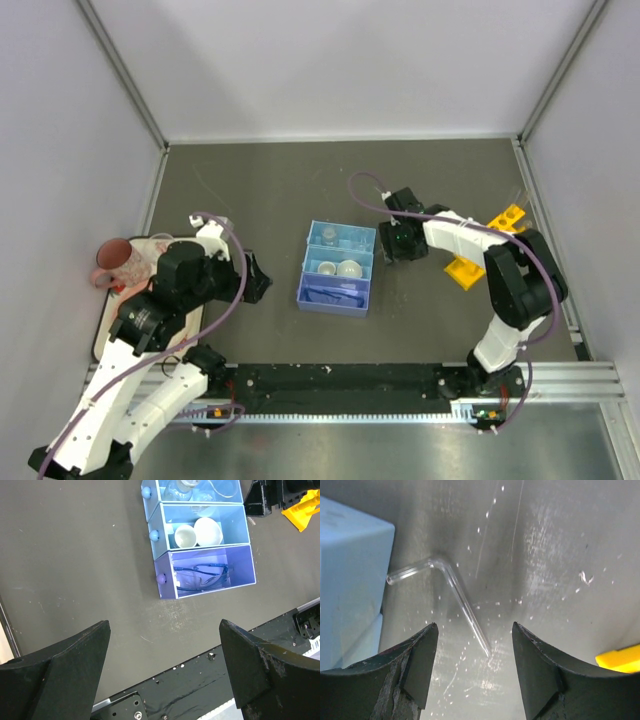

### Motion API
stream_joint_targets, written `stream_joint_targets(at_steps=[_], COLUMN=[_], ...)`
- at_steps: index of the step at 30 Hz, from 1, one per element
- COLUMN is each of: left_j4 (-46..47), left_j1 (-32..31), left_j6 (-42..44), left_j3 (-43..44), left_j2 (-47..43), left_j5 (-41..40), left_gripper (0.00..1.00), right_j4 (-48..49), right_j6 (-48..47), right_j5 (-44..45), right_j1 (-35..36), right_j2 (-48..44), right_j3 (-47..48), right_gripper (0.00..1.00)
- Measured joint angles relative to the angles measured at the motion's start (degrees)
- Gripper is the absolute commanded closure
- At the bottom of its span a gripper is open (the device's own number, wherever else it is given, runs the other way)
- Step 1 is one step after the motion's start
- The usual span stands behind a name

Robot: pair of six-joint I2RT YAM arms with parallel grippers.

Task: Organize the chemistry lab equipment

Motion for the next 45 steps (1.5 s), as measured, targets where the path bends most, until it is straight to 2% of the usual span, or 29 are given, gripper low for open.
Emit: stream_joint_targets(at_steps=[10,13,15,20,36,39,41,45], left_j4=[0.68,0.81,0.83,0.85,1.25,1.22,1.22,1.22], left_j1=[0.00,0.00,0.00,0.00,0.00,0.00,0.00,0.00], left_j6=[0.02,0.04,0.04,0.02,0.00,0.00,0.00,0.00], left_j3=[0.00,0.00,-0.02,-0.02,-1.03,-1.03,-1.03,-1.03], left_j2=[0.70,0.70,0.70,0.68,-0.79,-1.25,-1.46,-1.62], left_j5=[-0.50,-0.70,-0.70,-0.70,-0.68,-0.68,-0.66,-0.66], left_gripper=[0.04,0.05,0.04,0.04,0.04,0.04,0.04,0.04], right_j4=[1.95,1.97,1.97,2.43,5.73,6.08,6.12,6.56], right_j6=[-0.46,-0.44,-0.44,-0.22,2.73,3.37,3.91,4.63], right_j5=[-1.40,-1.09,-0.70,-0.44,2.43,3.43,4.04,5.09], right_j1=[-0.37,-0.42,-0.44,-0.68,1.18,1.77,2.03,2.40], right_j2=[4.57,4.61,4.63,4.63,3.21,3.10,2.91,2.47], right_j3=[2.38,2.38,2.36,2.14,-0.42,-0.72,-0.87,-1.51], right_gripper=[0.45,0.53,0.62,0.72,0.89,0.94,1.00,1.00])
